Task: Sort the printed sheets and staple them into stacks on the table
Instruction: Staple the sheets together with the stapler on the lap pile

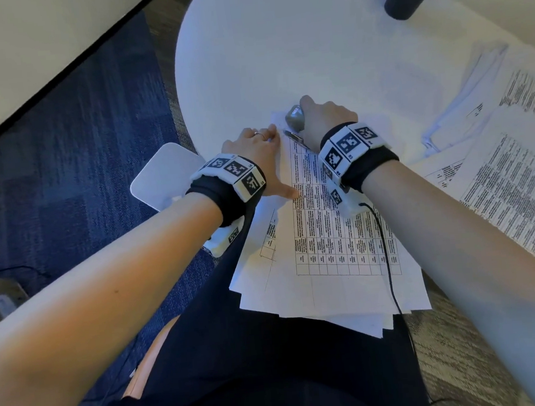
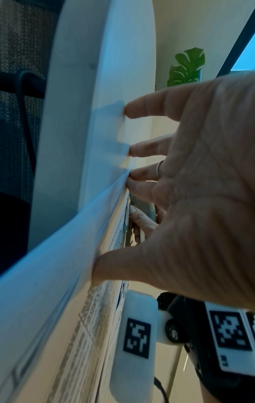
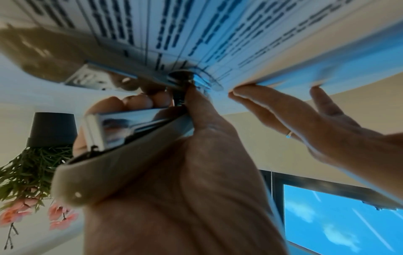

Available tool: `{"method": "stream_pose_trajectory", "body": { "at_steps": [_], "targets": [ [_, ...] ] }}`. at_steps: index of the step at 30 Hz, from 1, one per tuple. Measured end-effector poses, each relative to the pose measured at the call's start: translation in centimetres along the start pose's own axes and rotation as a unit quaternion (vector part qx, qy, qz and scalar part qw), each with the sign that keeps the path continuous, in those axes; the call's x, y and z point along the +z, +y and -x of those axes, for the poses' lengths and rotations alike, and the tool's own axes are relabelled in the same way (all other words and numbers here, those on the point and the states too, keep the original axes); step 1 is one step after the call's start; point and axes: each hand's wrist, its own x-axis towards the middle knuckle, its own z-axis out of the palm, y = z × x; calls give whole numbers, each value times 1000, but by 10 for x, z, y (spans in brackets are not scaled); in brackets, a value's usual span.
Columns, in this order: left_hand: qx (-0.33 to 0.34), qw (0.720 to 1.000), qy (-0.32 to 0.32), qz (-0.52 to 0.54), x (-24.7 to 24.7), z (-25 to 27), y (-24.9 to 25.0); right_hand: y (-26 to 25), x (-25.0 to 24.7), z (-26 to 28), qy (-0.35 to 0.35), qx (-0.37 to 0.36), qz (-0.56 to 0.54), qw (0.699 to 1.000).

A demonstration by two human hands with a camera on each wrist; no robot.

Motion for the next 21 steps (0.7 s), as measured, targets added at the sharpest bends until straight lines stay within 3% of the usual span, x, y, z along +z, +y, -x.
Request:
{"method": "stream_pose_trajectory", "body": {
  "at_steps": [6, 11, 16, 21],
  "targets": [
    [7, 1000, -6, -15, -7, 2, 2, -8, 2, 7, 18, 23, -19, 999],
    [14, 1000, 1, -13, -4, 0, 1, -23, 1, 2, -5, 93, -130, 987],
    [17, 1000, 5, 12, 2, -5, 0, -25, -5, -4, 16, 7, -45, 999],
    [11, 1000, 12, 23, -1, -1, 0, -13, -6, -3, 7, 38, -88, 995]
  ]
}}
